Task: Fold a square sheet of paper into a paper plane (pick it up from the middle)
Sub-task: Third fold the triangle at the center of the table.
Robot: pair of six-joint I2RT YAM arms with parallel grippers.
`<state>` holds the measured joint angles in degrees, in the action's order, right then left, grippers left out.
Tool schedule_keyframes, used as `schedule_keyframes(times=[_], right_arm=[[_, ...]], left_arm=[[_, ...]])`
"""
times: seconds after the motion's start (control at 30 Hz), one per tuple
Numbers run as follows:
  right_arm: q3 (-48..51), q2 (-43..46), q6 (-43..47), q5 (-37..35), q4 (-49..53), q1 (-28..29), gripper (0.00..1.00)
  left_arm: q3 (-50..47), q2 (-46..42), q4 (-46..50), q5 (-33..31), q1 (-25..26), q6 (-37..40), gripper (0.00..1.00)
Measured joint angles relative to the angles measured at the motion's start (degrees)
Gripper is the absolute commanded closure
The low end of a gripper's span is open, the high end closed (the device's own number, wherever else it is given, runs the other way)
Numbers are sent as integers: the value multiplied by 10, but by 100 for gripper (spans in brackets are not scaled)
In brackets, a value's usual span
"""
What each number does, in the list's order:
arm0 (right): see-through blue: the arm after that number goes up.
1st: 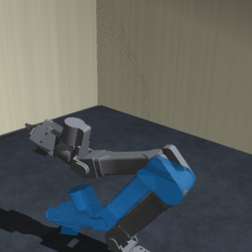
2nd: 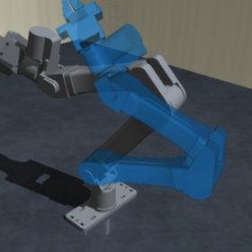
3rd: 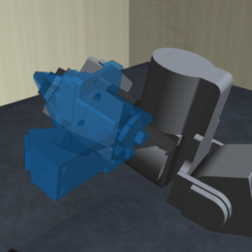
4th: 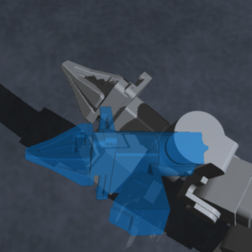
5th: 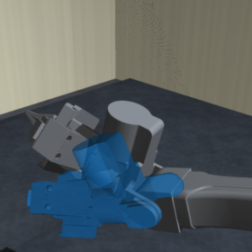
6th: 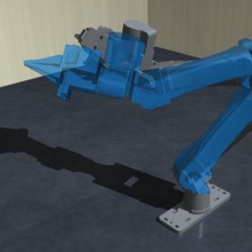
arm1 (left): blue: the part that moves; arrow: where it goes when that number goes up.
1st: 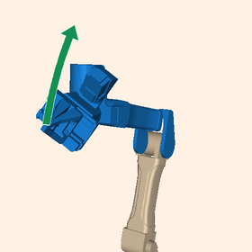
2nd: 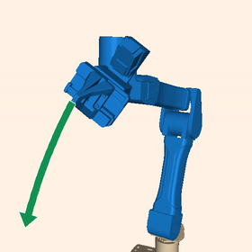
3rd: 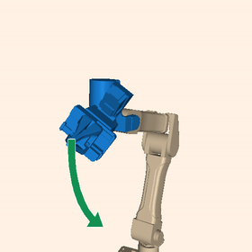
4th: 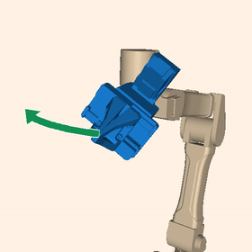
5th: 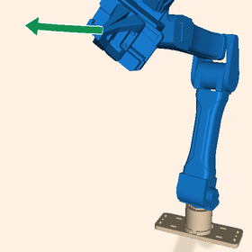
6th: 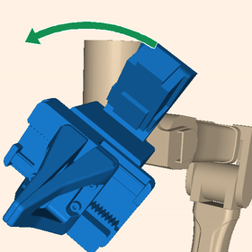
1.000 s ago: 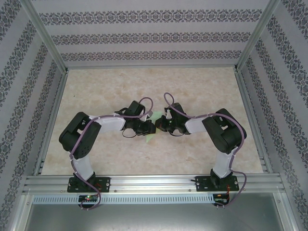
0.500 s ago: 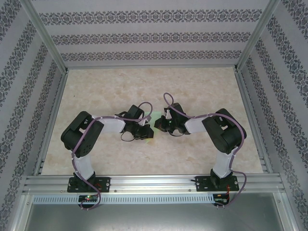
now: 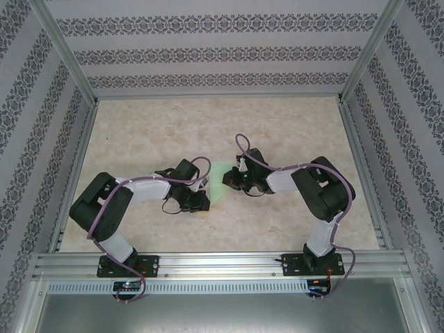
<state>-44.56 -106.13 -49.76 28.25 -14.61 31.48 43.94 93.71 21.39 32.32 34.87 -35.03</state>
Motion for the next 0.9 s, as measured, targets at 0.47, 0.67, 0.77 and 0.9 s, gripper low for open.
schedule_keyframes(times=[0.47,0.67,0.77,0.9], right_arm=[[-13,59,10,-15,86,-1,84],[-16,129,28,-56,142,-12,78],[-6,152,34,-72,154,-20,73],[13,158,34,-81,167,-24,70]], left_arm=[[133,0,-11,-71,-3,-15,85],[138,63,-22,-78,-3,-17,84],[138,75,-22,-84,-3,-17,85],[138,87,-22,-92,-3,-16,85]])
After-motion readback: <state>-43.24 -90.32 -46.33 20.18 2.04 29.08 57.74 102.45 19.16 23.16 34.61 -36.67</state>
